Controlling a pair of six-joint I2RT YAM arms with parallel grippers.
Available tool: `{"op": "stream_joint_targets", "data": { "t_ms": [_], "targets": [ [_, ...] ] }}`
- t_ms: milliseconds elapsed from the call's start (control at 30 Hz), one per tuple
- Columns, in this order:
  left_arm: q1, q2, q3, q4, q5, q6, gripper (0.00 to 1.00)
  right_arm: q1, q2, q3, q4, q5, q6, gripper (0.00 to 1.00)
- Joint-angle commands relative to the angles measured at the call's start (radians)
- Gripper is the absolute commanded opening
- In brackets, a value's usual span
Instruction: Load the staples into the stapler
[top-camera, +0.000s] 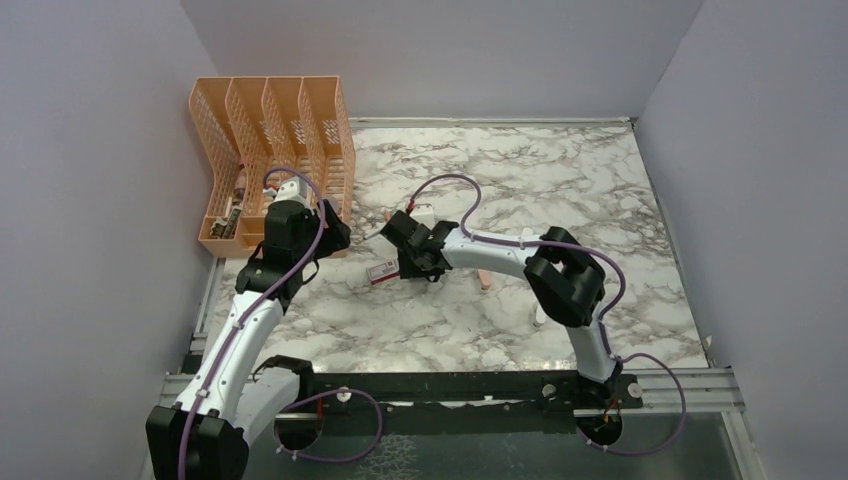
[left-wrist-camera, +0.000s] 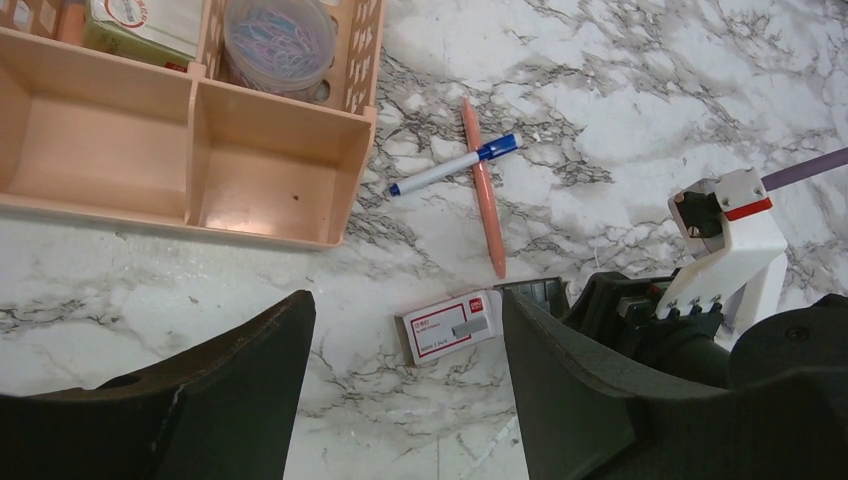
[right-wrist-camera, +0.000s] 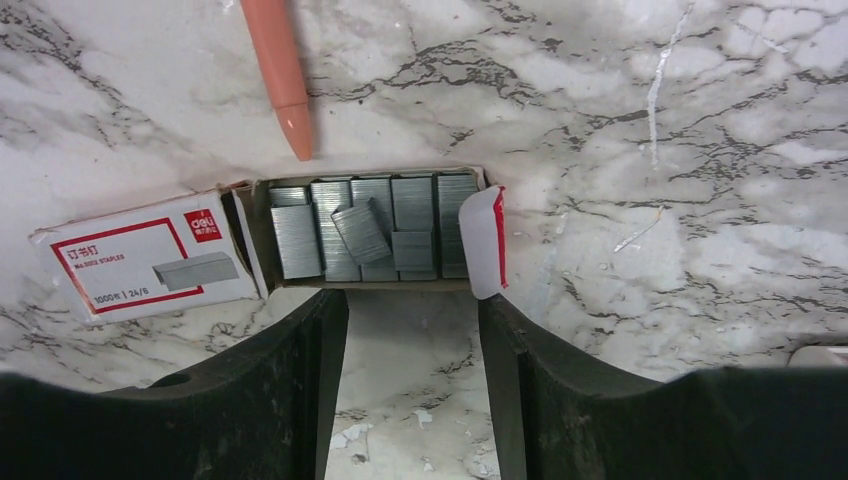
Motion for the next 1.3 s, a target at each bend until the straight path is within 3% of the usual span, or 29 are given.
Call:
{"op": "stream_joint_targets", "data": {
  "t_ms": [0, 233, 433, 500, 600, 767, 1000, 1267],
  "targets": [
    [-0.007, -0.006, 0.039, -0.015, 0.005, 0.011, 0.7, -0.008, -0.066, -0.016, -0.023, 0.078, -0.014, 0.56],
    [-0.01, -0.008, 0.067, -0.013, 0.089, 0.012, 0.71, -0.054, -0.363, -0.149, -0.059, 0.188, -0.03, 0.71],
    [-0.013, -0.001, 0.079, 0.013, 0.25, 0.016, 0.75, -0.221, -0.619, -0.334, -0.087, 0.211, -0.032, 0.92],
    [-0.016, 0.01, 0.072, 0.03, 0.332, 0.022, 0.76, -0.29, -0.693, -0.389, -0.105, 0.199, -0.031, 0.94],
    [-0.017, 0.029, 0.056, 0.041, 0.44, 0.029, 0.76, -0.378, -0.759, -0.46, -0.126, 0.173, -0.017, 0.95],
    [-0.019, 0.027, 0.053, 0.024, 0.526, 0.066, 0.79, -0.403, -0.773, -0.527, -0.126, 0.158, -0.012, 0.94],
    [-0.024, 0.015, 0.026, 0.046, 0.52, 0.029, 0.8, -0.406, -0.691, -0.554, -0.051, 0.134, -0.006, 0.9],
    [-0.076, 0.061, -0.015, 0.149, 0.512, -0.079, 0.8, -0.411, -0.565, -0.546, 0.015, 0.139, 0.041, 0.74]
  ]
}}
